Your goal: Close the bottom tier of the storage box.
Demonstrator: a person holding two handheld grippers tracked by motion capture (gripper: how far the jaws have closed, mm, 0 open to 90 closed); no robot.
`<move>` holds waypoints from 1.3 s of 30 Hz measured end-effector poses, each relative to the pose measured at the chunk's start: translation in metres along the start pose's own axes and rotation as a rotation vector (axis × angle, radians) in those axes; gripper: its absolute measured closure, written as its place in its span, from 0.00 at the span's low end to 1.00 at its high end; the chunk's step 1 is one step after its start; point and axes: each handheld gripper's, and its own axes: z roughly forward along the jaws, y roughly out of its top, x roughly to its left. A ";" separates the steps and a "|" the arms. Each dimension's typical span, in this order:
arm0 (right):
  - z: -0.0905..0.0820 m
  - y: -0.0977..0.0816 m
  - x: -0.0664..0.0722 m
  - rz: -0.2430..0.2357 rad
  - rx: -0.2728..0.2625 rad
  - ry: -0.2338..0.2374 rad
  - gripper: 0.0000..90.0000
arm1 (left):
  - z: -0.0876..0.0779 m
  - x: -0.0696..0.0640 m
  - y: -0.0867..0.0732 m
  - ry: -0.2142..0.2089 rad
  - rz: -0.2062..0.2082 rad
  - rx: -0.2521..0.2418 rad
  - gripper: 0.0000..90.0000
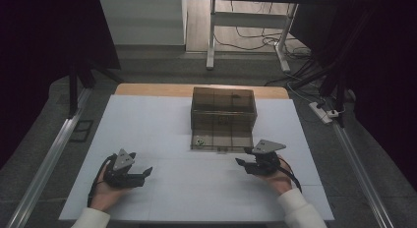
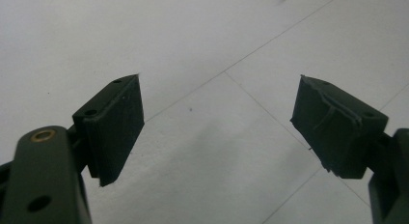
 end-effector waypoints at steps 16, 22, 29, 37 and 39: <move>0.017 -0.001 0.004 -0.002 0.057 -0.038 0.72 | 0.002 0.000 0.000 0.000 0.001 0.007 0.20; 0.026 0.002 0.009 -0.040 0.076 -0.064 0.94 | 0.002 0.000 0.000 -0.002 0.000 0.007 0.20; 0.031 0.004 0.009 -0.060 0.062 -0.092 1.00 | 0.003 0.000 0.001 -0.005 0.000 0.010 0.20; 0.041 0.004 0.008 -0.070 0.065 -0.092 1.00 | 0.004 0.001 0.001 -0.003 -0.002 0.012 0.20; 0.043 0.004 0.009 -0.085 0.070 -0.096 1.00 | 0.003 0.001 0.001 -0.003 0.000 0.013 0.20</move>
